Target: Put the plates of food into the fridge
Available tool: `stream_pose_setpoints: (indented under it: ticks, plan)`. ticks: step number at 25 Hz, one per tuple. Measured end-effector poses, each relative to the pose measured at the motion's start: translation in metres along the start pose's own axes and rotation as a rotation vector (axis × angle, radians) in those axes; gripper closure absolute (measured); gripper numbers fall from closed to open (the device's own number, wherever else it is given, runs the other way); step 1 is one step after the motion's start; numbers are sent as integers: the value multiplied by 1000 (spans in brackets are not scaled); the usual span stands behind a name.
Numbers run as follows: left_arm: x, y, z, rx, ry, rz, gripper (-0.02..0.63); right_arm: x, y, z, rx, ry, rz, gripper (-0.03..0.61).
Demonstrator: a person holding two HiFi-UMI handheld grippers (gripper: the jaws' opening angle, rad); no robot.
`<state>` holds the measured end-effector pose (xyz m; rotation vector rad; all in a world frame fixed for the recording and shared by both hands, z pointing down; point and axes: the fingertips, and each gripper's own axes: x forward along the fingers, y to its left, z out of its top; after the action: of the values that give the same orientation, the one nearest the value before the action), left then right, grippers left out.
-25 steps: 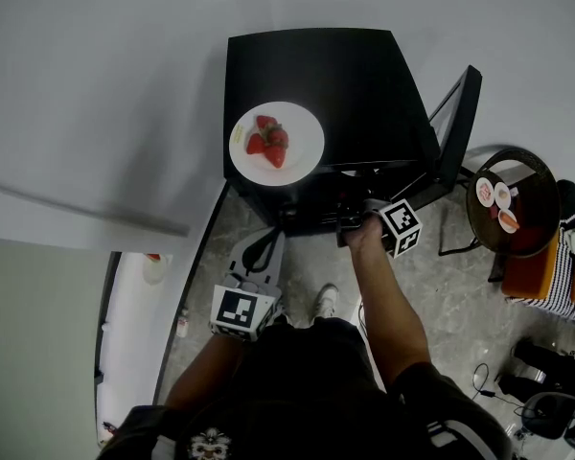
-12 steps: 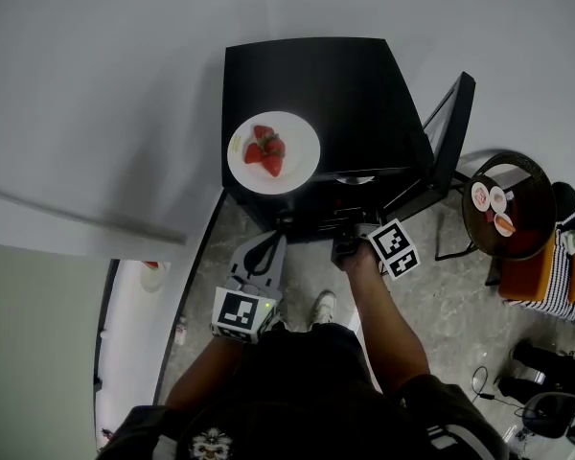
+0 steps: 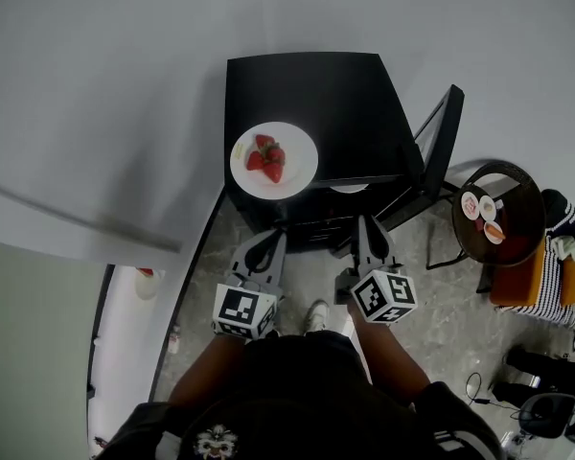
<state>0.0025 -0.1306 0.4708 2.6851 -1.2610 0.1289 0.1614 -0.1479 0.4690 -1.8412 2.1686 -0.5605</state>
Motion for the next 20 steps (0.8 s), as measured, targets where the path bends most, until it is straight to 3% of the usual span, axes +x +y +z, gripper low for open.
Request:
stream_pose_setpoints:
  ticks: [4,8,13,17,20]
  plan:
    - [-1,-1,3,-9,-6,4,604,-9,34,27,-316,-39,67,548]
    - [-4,0,10,-5,-18,14,604,-13,66,37,-509,-69,120,551]
    - [-8,-1,23,-1,-54,26,604,-21,96,43,-651,-139,171,552]
    - [-14,4,36,11,-78,44,604,-22,108,41,-746,-127,200,552]
    - [-19,8,42,0,-96,57,604,-22,112,45,-686,-144,197,553]
